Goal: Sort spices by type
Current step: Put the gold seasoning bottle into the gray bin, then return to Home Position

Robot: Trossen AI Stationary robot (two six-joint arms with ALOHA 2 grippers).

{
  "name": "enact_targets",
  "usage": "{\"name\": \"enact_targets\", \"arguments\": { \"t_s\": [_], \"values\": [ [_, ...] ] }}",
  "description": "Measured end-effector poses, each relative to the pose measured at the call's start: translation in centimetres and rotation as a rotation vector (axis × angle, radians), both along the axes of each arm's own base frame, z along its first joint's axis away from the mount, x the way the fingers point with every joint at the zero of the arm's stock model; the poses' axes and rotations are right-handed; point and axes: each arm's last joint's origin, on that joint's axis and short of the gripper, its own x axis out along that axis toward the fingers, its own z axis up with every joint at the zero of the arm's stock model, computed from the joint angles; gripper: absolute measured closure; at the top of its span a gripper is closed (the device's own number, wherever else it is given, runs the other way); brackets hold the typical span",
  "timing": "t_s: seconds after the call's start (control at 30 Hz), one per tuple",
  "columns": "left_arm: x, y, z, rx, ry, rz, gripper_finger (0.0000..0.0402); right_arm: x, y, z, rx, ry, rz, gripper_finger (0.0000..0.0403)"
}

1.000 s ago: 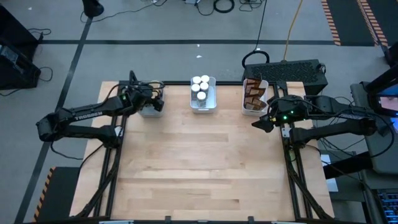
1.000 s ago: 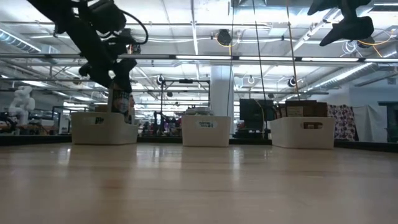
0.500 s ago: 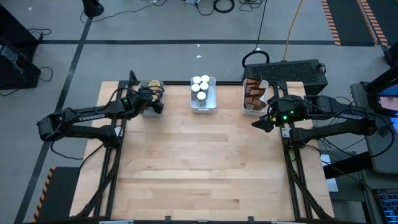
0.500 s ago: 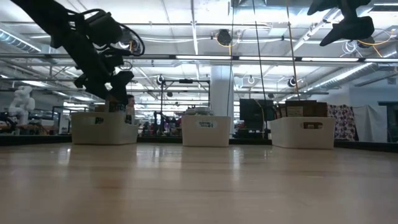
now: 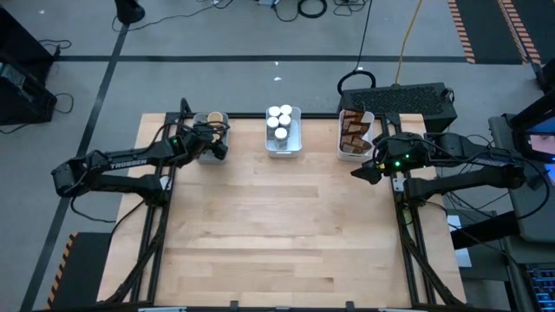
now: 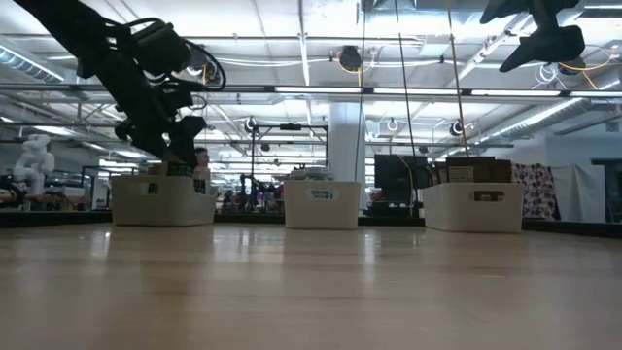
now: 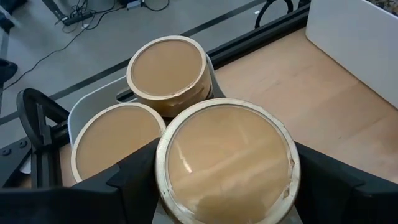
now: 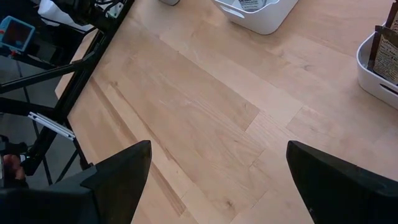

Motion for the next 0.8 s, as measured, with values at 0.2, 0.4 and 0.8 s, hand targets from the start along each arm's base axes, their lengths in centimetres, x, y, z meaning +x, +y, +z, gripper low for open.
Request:
{"name": "enact_targets", "arguments": {
  "t_s": [0.2,0.4,0.8],
  "values": [
    [0.0,0.0,0.0,-0.001,0.004,-0.001,0.0086,0.0,0.0,0.0,-0.002,0.000,0.002,0.0046],
    [0.0,0.0,-0.1,0.001,0.015,-0.010,0.0036,0.0,0.0,0.0,-0.002,0.000,0.002,0.0046],
    [0.4,0.2,1.3,0.027,0.008,-0.029,0.0027,0.0,0.0,0.0,-0.002,-0.001,0.002,0.0046]
  ]
}}
